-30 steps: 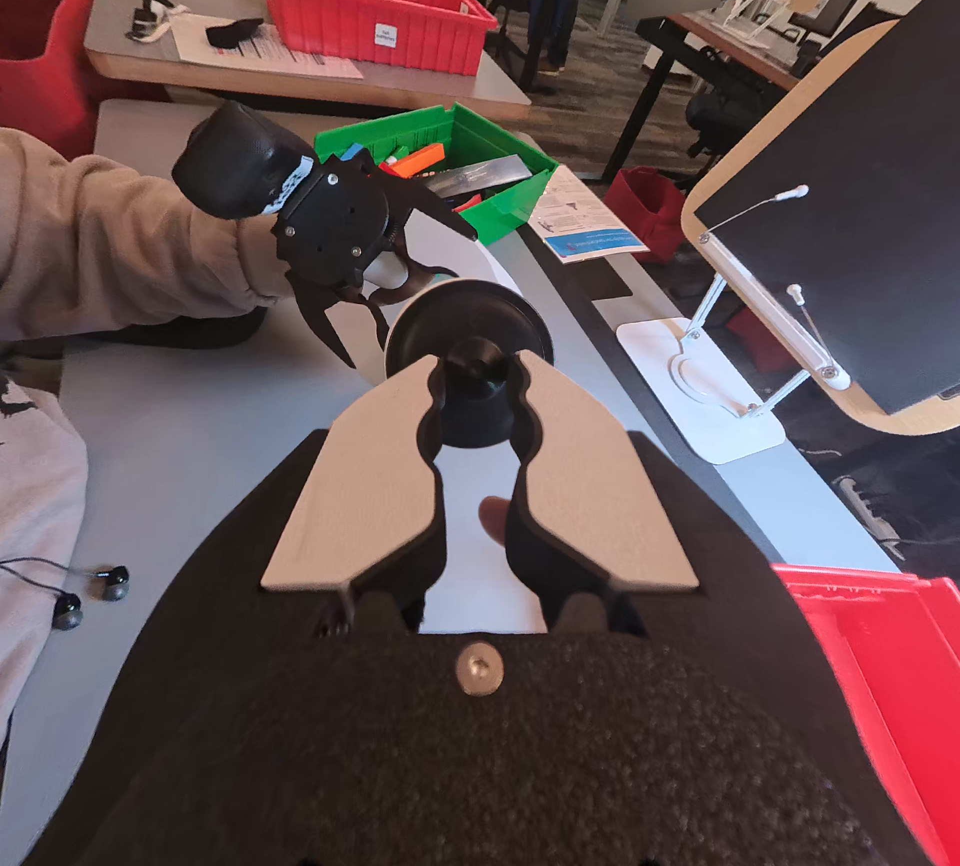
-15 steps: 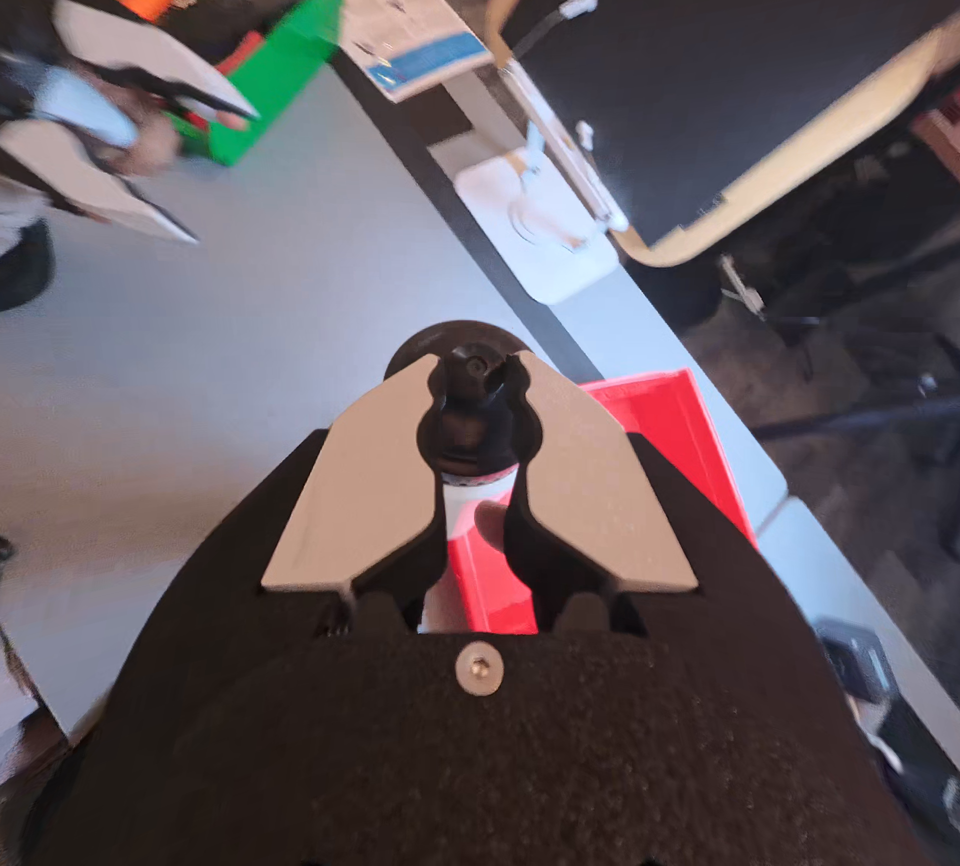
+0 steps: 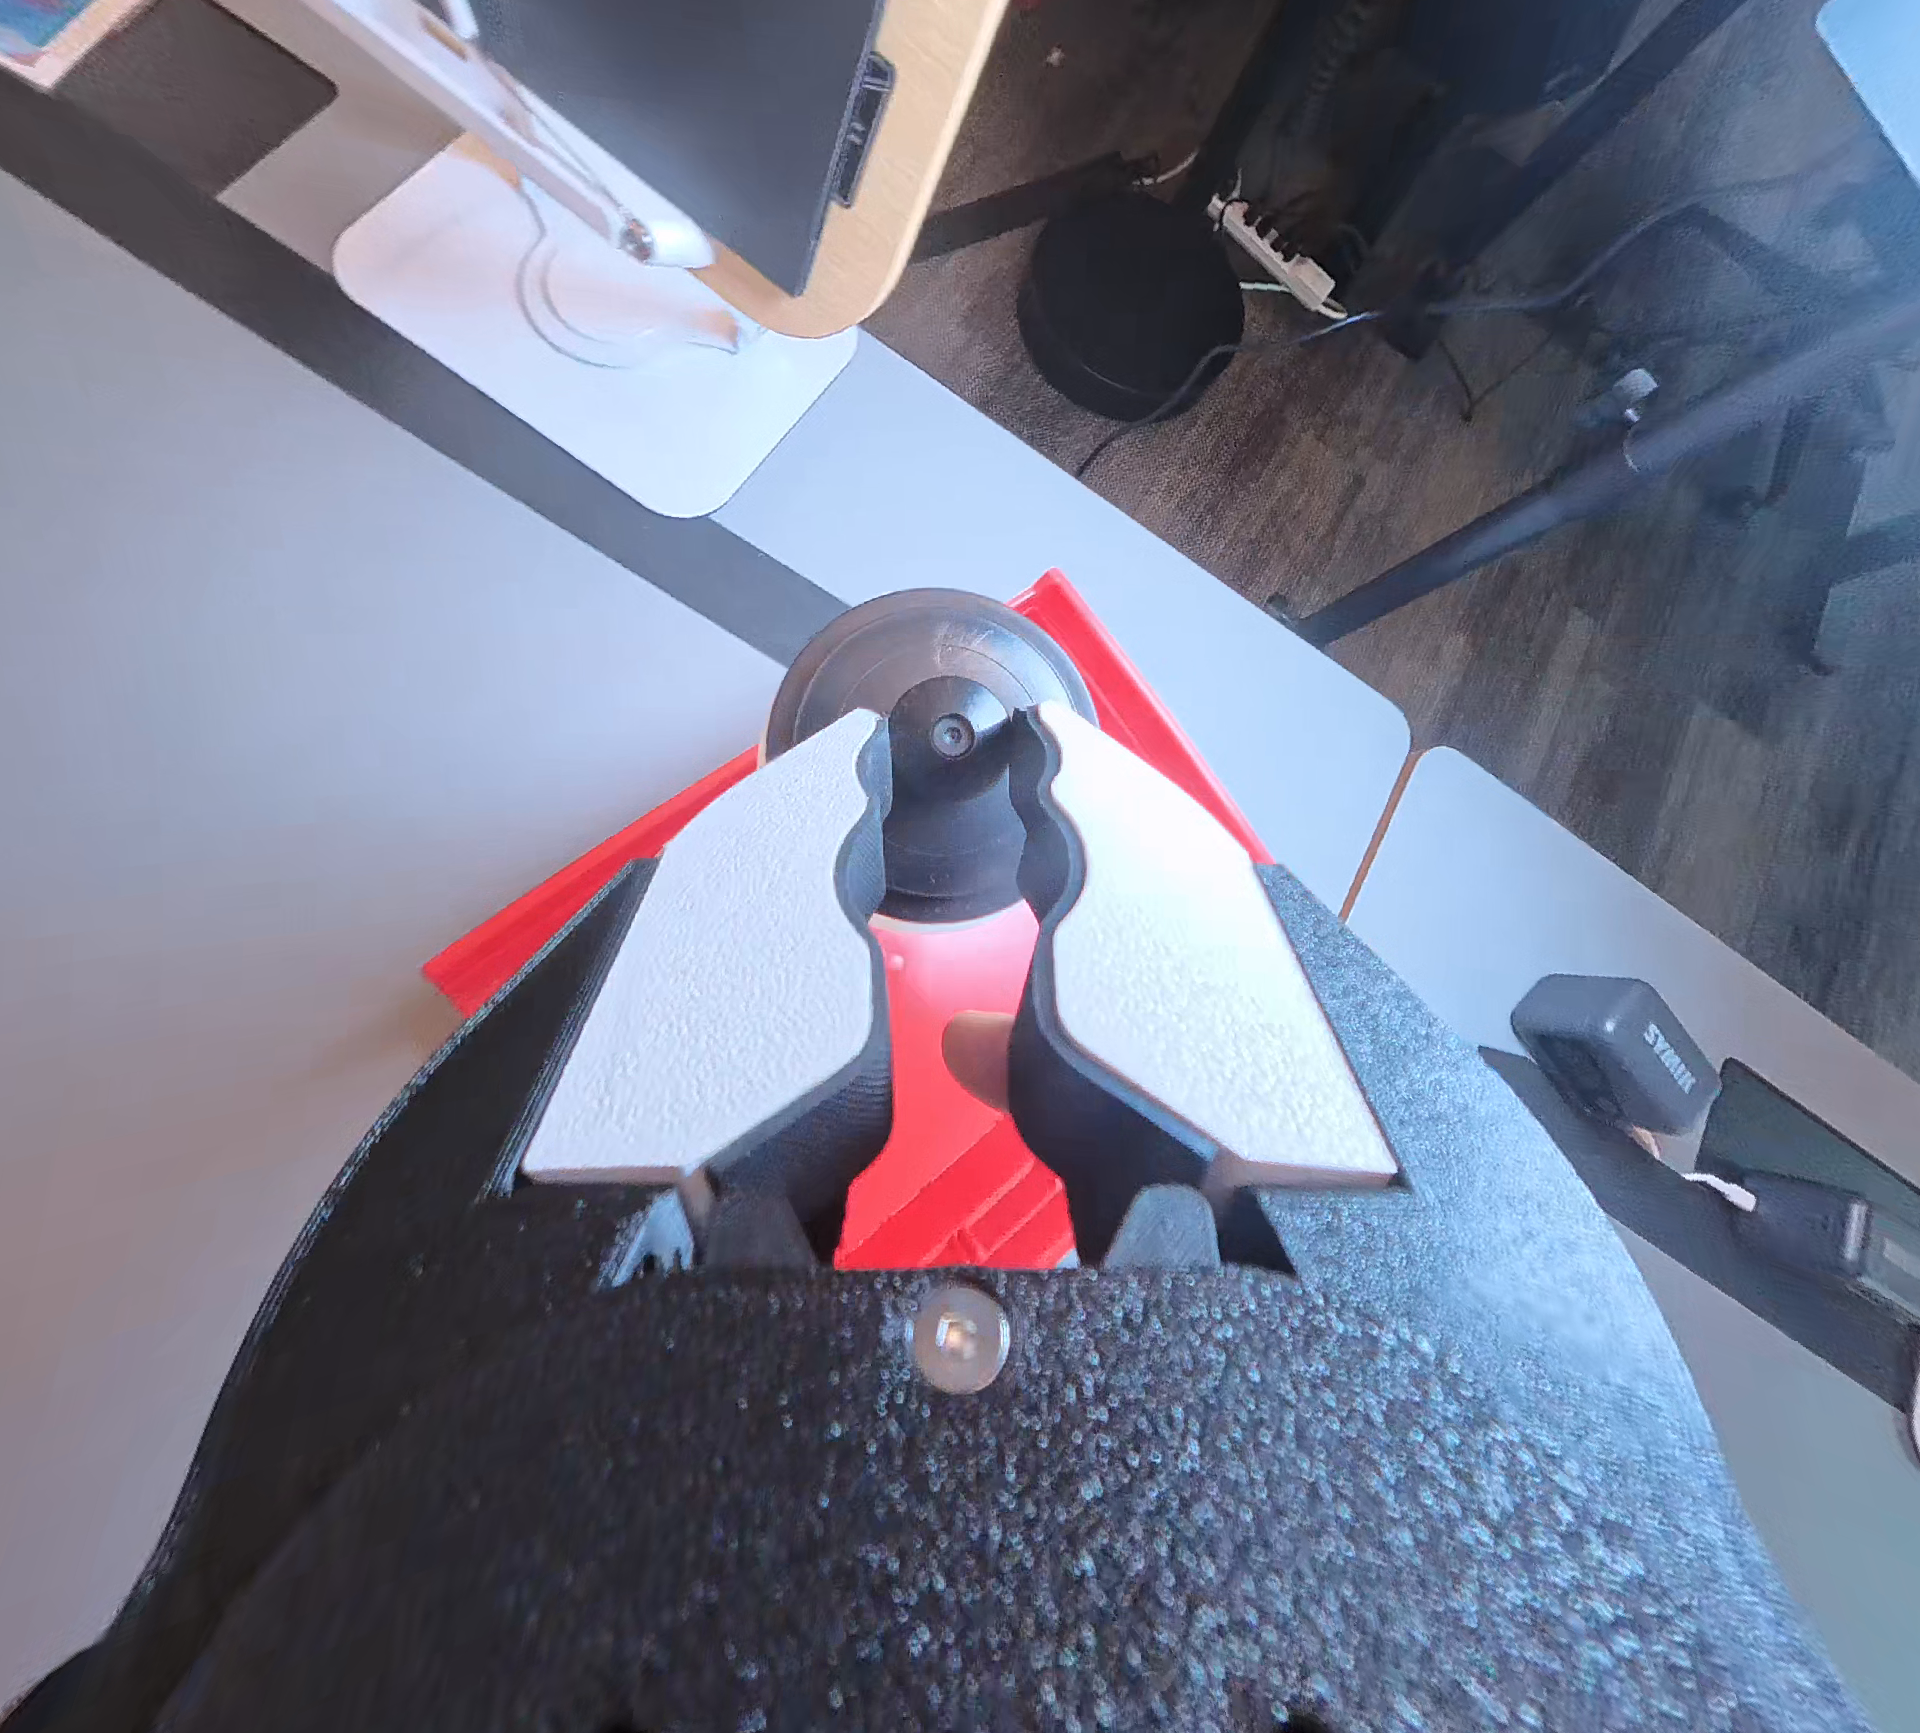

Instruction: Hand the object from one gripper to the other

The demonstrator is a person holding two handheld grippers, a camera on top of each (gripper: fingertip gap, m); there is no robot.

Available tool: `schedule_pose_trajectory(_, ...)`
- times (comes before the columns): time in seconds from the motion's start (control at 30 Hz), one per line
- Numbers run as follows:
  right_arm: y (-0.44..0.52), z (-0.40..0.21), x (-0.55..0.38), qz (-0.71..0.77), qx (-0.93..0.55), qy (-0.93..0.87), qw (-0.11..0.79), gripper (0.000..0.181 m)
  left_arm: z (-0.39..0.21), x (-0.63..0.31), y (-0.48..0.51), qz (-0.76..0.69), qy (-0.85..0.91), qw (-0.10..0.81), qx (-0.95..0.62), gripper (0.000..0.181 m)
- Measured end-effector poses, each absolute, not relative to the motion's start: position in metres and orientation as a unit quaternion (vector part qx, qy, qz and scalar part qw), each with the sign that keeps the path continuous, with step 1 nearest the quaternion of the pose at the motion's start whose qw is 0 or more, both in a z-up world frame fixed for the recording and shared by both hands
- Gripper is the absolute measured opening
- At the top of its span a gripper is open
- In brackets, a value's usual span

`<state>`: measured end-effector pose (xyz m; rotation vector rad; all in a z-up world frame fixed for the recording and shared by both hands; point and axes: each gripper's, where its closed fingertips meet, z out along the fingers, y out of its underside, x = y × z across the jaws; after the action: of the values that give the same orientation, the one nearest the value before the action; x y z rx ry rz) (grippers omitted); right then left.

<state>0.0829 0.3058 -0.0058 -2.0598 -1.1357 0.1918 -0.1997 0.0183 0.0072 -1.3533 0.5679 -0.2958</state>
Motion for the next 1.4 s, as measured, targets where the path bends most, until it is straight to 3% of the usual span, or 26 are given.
schedule_pose_trajectory(0.03,0.312,-0.007,0.083,0.075,-0.81,-0.44,0.38,0.022,0.004,-0.207,0.017,-0.138,0.25,0.732,-0.619,0.064)
schedule_pose_trajectory(0.47,0.357,-0.029,0.096,0.075,-0.837,-0.388,0.377,0.022,-0.048,-0.271,-0.016,-0.131,0.198,0.709,-0.665,0.059)
schedule_pose_trajectory(0.9,0.382,-0.057,0.102,0.051,-0.828,-0.338,0.444,0.023,-0.077,-0.297,-0.033,-0.115,0.16,0.711,-0.675,0.06)
schedule_pose_trajectory(1.13,0.376,-0.032,0.097,0.107,-0.781,-0.309,0.532,0.06,-0.089,-0.307,-0.03,-0.119,0.141,0.703,-0.686,0.064)
schedule_pose_trajectory(1.4,0.279,0.006,0.084,0.211,-0.668,-0.328,0.633,0.068,-0.083,-0.33,-0.033,-0.069,0.103,0.718,-0.685,0.06)
